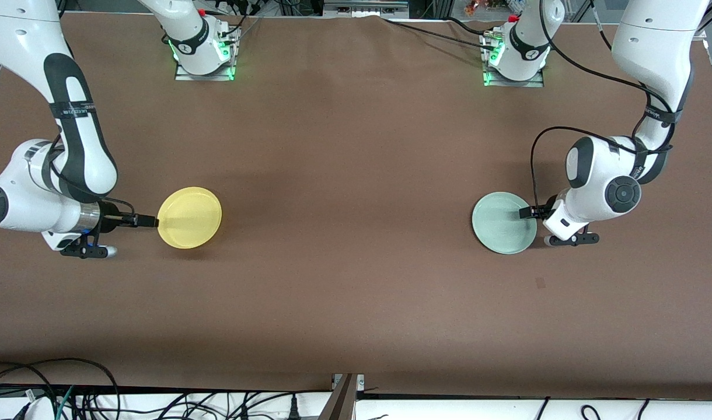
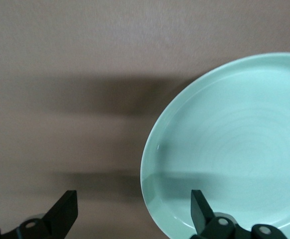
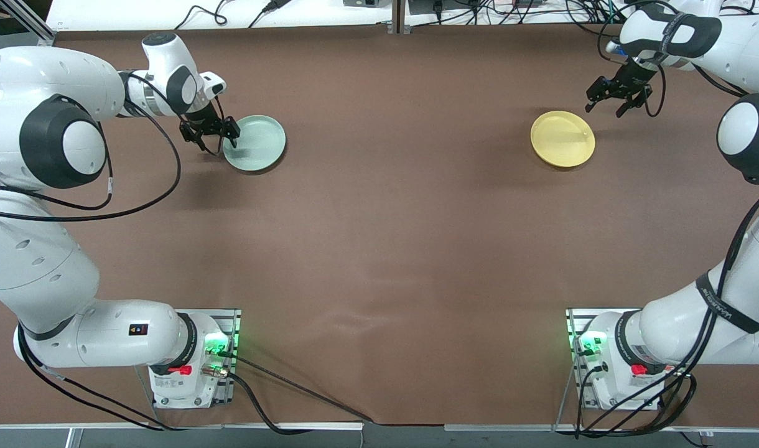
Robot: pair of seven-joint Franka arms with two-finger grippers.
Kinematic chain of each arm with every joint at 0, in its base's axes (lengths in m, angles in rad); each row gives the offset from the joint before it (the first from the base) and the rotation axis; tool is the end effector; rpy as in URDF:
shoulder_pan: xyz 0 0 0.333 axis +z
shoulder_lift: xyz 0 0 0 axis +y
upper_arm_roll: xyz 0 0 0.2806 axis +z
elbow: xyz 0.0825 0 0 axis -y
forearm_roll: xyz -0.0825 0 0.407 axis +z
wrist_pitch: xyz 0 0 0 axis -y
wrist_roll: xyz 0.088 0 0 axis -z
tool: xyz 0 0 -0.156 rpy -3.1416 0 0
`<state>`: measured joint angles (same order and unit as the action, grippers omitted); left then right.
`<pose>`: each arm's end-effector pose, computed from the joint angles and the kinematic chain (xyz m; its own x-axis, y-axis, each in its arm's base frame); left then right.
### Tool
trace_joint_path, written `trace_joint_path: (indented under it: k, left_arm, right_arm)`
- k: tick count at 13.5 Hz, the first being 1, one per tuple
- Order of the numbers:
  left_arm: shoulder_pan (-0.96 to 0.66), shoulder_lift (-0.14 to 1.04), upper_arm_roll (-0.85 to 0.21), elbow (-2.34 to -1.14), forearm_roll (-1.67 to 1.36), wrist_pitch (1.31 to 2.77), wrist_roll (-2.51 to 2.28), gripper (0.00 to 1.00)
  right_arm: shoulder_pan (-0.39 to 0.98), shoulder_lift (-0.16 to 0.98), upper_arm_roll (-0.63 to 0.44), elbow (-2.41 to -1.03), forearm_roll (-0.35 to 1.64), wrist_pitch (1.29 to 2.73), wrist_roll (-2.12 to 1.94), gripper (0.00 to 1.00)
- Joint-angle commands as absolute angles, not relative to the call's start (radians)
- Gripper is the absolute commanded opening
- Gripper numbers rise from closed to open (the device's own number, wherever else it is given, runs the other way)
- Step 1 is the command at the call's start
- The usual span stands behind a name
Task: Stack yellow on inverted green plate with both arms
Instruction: 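Grasp the yellow rim with the right gripper while the left gripper grasps green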
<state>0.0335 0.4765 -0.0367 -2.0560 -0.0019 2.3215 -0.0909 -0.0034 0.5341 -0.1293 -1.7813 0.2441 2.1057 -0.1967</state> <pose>0.5560 -0.0037 0.0871 0.9736 0.0894 -0.2099 0.0912 -0.9958 -0.0011 0.6221 -0.0621 0.1497 0.9819 -0.0558 -0.1809 -0.0841 -0.9847 -0.1525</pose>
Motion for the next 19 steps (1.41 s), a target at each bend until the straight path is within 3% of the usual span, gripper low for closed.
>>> trace_joint_path:
  k: [1, 2, 3, 5, 7, 15, 19]
  left_arm:
    - [0.037, 0.459, -0.035, -2.1, -0.02, 2.355, -0.091, 1.0]
    - [0.037, 0.46, -0.035, -2.1, -0.02, 2.35, -0.089, 0.83]
    - [0.034, 0.465, -0.034, -2.1, -0.02, 2.346, -0.087, 0.5]
    - [0.028, 0.494, -0.035, -2.091, -0.02, 2.345, -0.089, 0.21]
    - [0.021, 0.509, -0.038, -2.08, -0.02, 2.345, -0.097, 0.01]
    - [-0.034, 0.502, -0.04, -1.893, 0.031, 2.24, 0.008, 0.0]
    - [-0.127, 0.525, -0.04, -1.666, 0.072, 2.007, 0.023, 0.0]
  right_arm:
    - [-0.012, 0.532, -0.123, -1.853, 0.288, 2.193, -0.247, 1.0]
    - [-0.014, 0.534, -0.123, -1.862, 0.296, 2.203, -0.256, 1.0]
    - [-0.014, 0.534, -0.123, -1.864, 0.307, 2.203, -0.268, 1.0]
    - [-0.014, 0.54, -0.123, -1.884, 0.345, 2.203, -0.281, 1.0]
    - [-0.017, 0.557, -0.123, -1.884, 0.368, 2.203, -0.33, 1.0]
    - [-0.031, 0.574, -0.129, -1.911, 0.417, 2.217, -0.431, 1.0]
    - [-0.031, 0.569, -0.13, -1.922, 0.417, 2.215, -0.449, 1.0]
